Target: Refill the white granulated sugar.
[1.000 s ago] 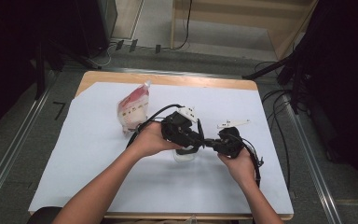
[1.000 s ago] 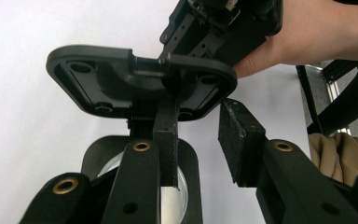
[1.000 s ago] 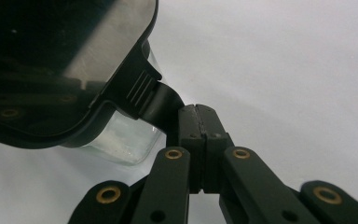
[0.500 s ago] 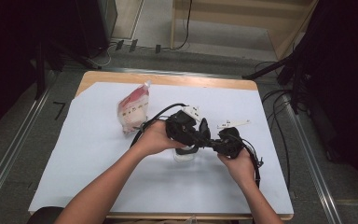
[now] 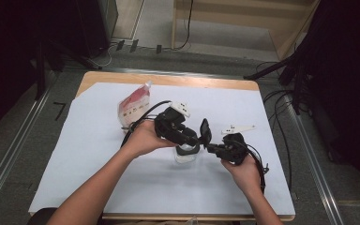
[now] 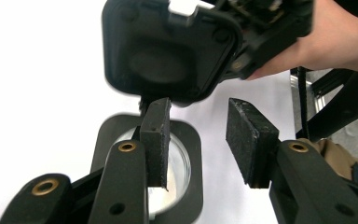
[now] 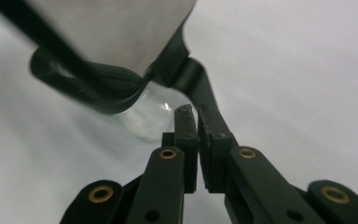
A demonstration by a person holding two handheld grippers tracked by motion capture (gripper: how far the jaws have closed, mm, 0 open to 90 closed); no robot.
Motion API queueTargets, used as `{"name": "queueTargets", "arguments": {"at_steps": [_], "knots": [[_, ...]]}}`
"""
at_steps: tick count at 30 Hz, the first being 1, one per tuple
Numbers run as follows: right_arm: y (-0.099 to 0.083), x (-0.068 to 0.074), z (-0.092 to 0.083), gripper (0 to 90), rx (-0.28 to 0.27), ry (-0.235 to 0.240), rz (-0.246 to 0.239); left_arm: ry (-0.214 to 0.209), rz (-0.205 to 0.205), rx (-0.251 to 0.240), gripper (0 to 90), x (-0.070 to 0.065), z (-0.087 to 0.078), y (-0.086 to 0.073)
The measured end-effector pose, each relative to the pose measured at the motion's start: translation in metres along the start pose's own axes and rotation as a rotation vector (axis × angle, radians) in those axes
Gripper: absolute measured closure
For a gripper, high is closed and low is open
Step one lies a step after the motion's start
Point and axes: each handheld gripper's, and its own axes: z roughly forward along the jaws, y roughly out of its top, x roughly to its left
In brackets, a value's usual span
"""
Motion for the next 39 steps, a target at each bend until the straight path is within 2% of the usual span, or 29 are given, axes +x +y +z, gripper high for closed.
{"name": "queueTargets", "arguments": {"at_steps": [8, 12, 19, 22, 27, 29, 31, 33, 39], "knots": [[-0.009, 0.015, -0.011, 79.7, -0.036, 0.039, -0.01, 0.028, -0.033, -0.012, 56.8, 0.005, -0.015, -0.016], [-0.014, 0.023, -0.015, 73.8, -0.057, 0.056, -0.025, 0.044, -0.077, -0.018, 51.7, 0.006, -0.019, -0.022], [-0.02, 0.04, -0.015, 54.3, -0.076, 0.106, -0.047, 0.07, -0.076, -0.034, 46.3, 0.004, -0.03, -0.028], [-0.02, 0.046, -0.015, 49.7, -0.079, 0.119, -0.061, 0.086, -0.075, -0.04, 45.4, 0.003, -0.035, -0.031], [-0.022, 0.056, -0.014, 46.1, -0.067, 0.133, -0.085, 0.106, -0.098, -0.038, 44.8, 0.006, -0.046, -0.041], [-0.021, 0.06, -0.014, 45.5, -0.065, 0.135, -0.101, 0.097, -0.121, -0.048, 45.1, 0.006, -0.049, -0.045], [-0.02, 0.061, -0.013, 45.4, -0.066, 0.139, -0.111, 0.115, -0.117, -0.039, 45.2, 0.005, -0.053, -0.049], [-0.02, 0.063, -0.011, 45.4, -0.064, 0.141, -0.122, 0.114, -0.117, -0.035, 45.2, 0.005, -0.057, -0.053], [-0.018, 0.068, -0.006, 45.4, -0.043, 0.148, -0.154, 0.15, -0.141, -0.043, 44.7, 0.009, -0.074, -0.066]]}}
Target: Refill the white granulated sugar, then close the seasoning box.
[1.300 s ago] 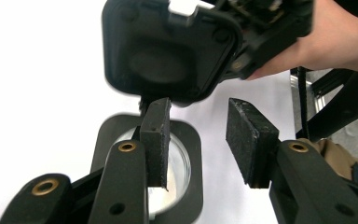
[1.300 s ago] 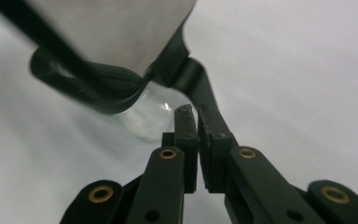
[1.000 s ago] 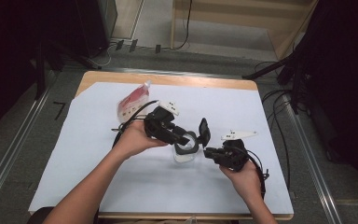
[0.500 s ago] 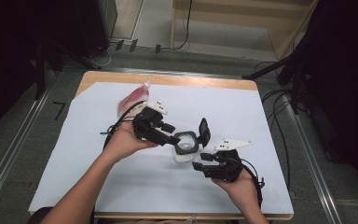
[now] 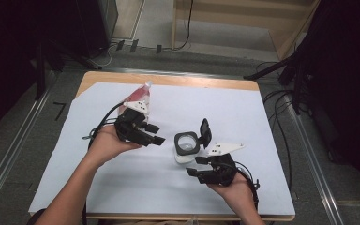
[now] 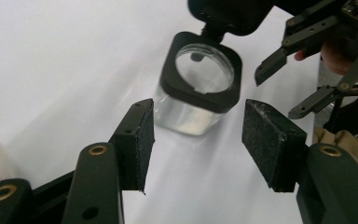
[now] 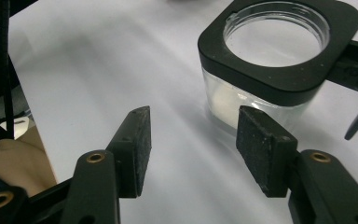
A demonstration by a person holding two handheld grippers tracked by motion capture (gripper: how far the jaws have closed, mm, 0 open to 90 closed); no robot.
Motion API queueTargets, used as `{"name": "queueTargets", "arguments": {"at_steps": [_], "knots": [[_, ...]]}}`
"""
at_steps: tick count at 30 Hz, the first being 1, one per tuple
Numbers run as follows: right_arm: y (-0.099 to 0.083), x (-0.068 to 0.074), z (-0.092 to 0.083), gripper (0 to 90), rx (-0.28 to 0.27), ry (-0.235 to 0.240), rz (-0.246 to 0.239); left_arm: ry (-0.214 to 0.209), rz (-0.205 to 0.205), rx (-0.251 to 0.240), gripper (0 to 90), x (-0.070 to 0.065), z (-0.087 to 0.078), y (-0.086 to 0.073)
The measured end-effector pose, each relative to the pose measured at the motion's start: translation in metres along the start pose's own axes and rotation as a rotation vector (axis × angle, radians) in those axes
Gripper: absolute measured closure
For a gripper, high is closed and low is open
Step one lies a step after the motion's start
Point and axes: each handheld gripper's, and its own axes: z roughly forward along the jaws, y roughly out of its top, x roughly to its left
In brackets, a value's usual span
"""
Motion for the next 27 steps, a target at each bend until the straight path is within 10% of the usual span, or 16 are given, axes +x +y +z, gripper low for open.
{"name": "queueTargets", "arguments": {"at_steps": [27], "knots": [[0.005, 0.006, 0.01, 49.1, 0.025, 0.031, -0.037, 0.135, -0.127, -0.052, 44.5, 0.027, -0.064, -0.043]]}}
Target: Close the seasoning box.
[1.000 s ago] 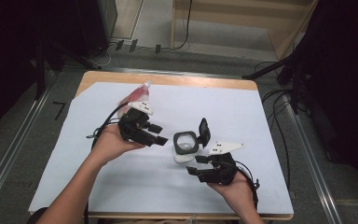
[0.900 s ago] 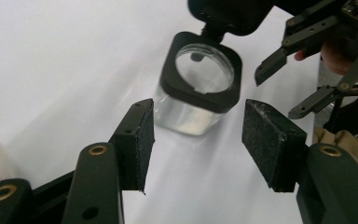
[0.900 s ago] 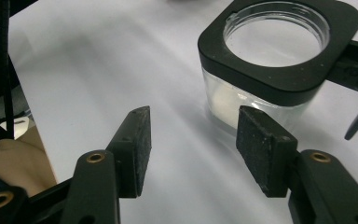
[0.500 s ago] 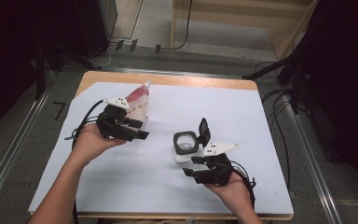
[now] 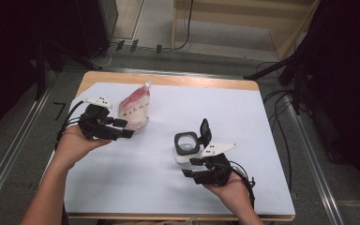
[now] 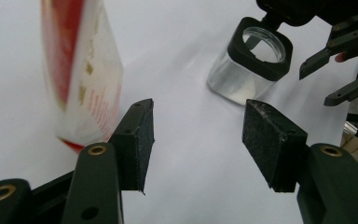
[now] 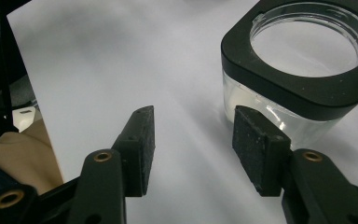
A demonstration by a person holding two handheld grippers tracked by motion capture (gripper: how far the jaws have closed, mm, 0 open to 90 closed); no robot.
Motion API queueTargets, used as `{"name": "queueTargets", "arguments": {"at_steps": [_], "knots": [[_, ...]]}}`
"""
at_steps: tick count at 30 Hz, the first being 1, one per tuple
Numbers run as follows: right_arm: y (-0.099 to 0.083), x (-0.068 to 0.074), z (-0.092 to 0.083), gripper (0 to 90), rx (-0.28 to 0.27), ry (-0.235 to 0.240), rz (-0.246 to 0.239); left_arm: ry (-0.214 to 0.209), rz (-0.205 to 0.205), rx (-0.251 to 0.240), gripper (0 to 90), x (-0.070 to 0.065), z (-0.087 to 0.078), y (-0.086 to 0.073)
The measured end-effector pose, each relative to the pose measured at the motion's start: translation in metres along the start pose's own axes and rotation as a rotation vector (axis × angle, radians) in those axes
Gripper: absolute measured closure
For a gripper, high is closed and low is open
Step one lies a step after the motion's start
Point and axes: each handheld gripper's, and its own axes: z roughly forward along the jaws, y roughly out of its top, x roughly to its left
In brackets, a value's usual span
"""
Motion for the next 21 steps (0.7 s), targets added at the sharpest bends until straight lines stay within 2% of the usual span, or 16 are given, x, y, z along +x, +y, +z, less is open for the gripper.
{"name": "queueTargets", "arguments": {"at_steps": [9, 16, 21], "knots": [[0.0, 0.0, 0.001, 48.9, 0.002, 0.003, 0.001, 0.048, -0.038, -0.005, 44.3, 0.012, -0.015, -0.008], [0.0, 0.001, 0.002, 48.9, 0.005, 0.008, 0.0, 0.121, -0.066, -0.021, 41.9, 0.026, -0.02, -0.013], [0.001, 0.002, 0.004, 48.9, 0.014, 0.01, -0.005, 0.106, -0.073, -0.035, 40.5, 0.032, -0.015, -0.013]]}}
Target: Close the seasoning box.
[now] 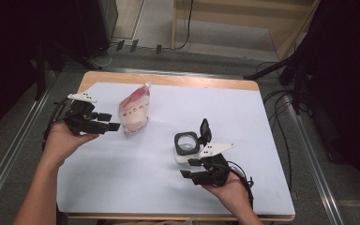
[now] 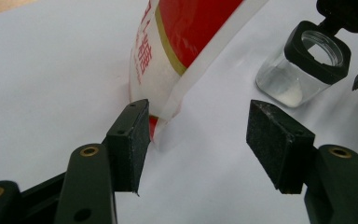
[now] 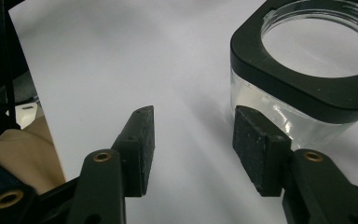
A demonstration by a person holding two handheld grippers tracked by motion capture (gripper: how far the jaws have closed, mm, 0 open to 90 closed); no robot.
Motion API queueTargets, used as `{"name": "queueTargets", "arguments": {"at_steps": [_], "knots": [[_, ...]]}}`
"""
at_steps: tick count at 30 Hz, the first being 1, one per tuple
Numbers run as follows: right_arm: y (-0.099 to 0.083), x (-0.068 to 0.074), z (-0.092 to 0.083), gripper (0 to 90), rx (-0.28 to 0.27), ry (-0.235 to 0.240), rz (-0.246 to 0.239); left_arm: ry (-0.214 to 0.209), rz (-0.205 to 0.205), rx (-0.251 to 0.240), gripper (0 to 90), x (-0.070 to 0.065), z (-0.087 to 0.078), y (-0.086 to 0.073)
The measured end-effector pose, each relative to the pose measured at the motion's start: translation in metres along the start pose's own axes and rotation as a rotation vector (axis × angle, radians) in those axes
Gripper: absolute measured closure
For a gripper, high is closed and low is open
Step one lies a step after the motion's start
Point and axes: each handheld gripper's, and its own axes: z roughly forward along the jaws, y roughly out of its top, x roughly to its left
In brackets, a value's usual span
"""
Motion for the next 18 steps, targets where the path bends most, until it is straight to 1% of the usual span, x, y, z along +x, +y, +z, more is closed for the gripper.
{"name": "queueTargets", "arguments": {"at_steps": [1, 2, 3, 5, 9, 11, 13, 16, 17, 18], "knots": [[0.0, 0.0, 0.001, 48.9, 0.0, 0.002, -0.004, 0.008, 0.006, -0.004, 40.5, 0.001, 0.001, 0.001], [0.0, 0.0, 0.001, 48.9, 0.002, 0.0, -0.004, 0.003, 0.004, -0.009, 40.5, 0.002, 0.002, 0.002], [0.0, 0.001, 0.001, 48.9, 0.003, 0.002, -0.003, 0.005, 0.003, -0.001, 40.5, 0.002, 0.003, 0.004], [0.0, 0.001, 0.002, 48.9, 0.003, 0.003, -0.003, 0.007, 0.005, -0.005, 40.5, 0.002, 0.007, 0.006], [-0.001, 0.001, 0.002, 48.8, 0.005, 0.002, 0.0, 0.004, 0.017, 0.012, 40.6, 0.003, 0.015, 0.012], [-0.001, 0.002, 0.002, 48.8, 0.003, 0.001, 0.007, 0.006, 0.019, 0.012, 40.6, 0.002, 0.02, 0.014], [-0.001, 0.001, 0.001, 48.8, 0.002, -0.002, 0.01, -0.001, 0.019, 0.022, 40.7, 0.002, 0.024, 0.017], [-0.002, 0.001, 0.001, 48.8, -0.001, -0.006, 0.009, 0.005, 0.01, 0.024, 41.2, 0.001, 0.03, 0.019], [-0.002, 0.001, 0.001, 48.8, 0.0, -0.006, 0.008, 0.01, 0.01, 0.017, 41.2, 0.001, 0.032, 0.02], [-0.002, 0.001, 0.001, 48.8, -0.002, -0.006, 0.005, 0.012, 0.009, 0.023, 41.4, 0.002, 0.033, 0.022]]}}
